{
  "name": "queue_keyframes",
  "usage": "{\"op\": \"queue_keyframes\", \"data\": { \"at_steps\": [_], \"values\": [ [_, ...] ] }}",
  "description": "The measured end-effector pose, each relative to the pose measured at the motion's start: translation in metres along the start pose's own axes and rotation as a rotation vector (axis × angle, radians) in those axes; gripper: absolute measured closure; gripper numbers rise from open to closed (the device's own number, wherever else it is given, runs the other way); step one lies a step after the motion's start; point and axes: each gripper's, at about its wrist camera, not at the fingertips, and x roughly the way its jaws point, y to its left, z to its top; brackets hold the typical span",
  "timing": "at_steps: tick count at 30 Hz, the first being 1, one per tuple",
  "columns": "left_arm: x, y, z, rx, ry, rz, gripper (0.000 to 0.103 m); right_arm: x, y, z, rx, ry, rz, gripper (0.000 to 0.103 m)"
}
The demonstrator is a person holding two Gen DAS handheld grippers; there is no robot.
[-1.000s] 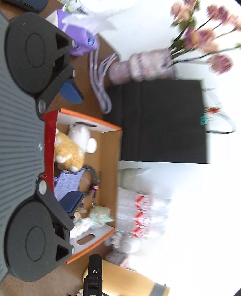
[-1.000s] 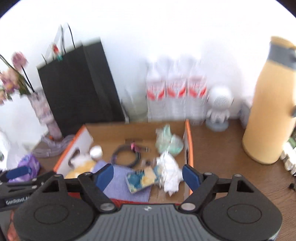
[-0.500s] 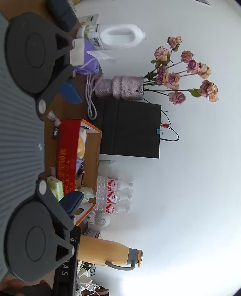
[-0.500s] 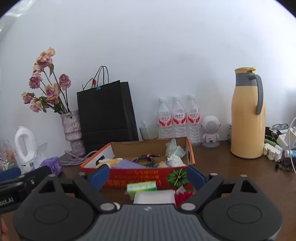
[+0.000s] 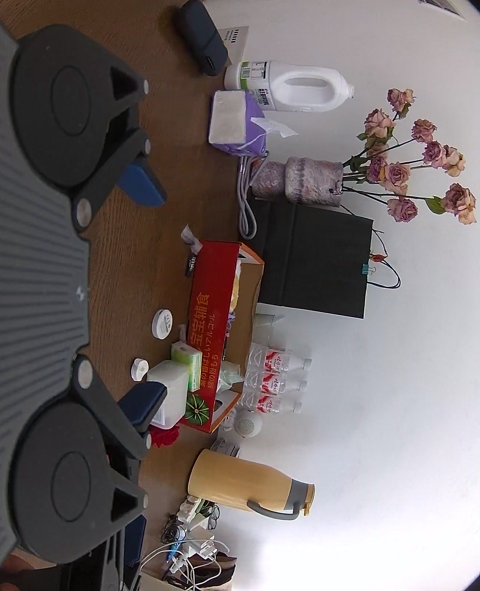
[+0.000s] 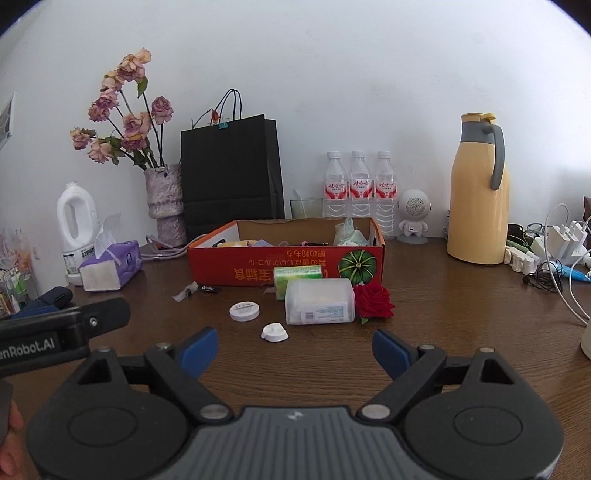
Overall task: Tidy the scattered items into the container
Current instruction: 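Move both tools back over the desk toward the white items, then grasp the white round disc with the left tool while the right grasps the white clip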
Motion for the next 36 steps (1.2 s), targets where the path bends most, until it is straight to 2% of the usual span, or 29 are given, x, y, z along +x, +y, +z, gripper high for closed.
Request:
{"op": "queue_keyframes", "data": {
  "at_steps": [12, 21, 25, 27, 32, 33, 35, 36],
  "values": [
    [0.004, 0.017, -0.002, -0.051, 0.044, 0.009, 0.000, -0.001, 0.014, 0.005, -0.040, 0.000, 0.006, 0.012],
    [0.018, 0.031, -0.003, -0.058, 0.083, 0.019, 0.000, 0.004, 0.007, 0.005, -0.039, 0.001, -0.047, 0.012],
    [0.042, 0.037, 0.002, -0.032, 0.138, 0.001, 0.000, 0.025, 0.001, 0.002, -0.050, 0.049, -0.045, 0.013],
    [0.056, 0.039, 0.005, -0.016, 0.165, -0.028, 0.000, 0.046, -0.002, 0.003, -0.051, 0.110, -0.018, 0.014],
    [0.091, 0.039, 0.018, 0.061, 0.179, -0.047, 0.000, 0.111, 0.005, 0.011, -0.075, 0.194, 0.072, 0.032],
    [0.099, 0.039, 0.021, 0.072, 0.186, -0.063, 0.001, 0.124, 0.007, 0.013, -0.078, 0.210, 0.080, 0.035],
    [0.117, 0.038, 0.026, 0.097, 0.220, -0.111, 0.004, 0.148, 0.010, 0.018, -0.079, 0.245, 0.094, 0.048],
    [0.125, 0.037, 0.028, 0.107, 0.236, -0.130, 0.006, 0.158, 0.012, 0.020, -0.081, 0.261, 0.098, 0.048]
  ]
}}
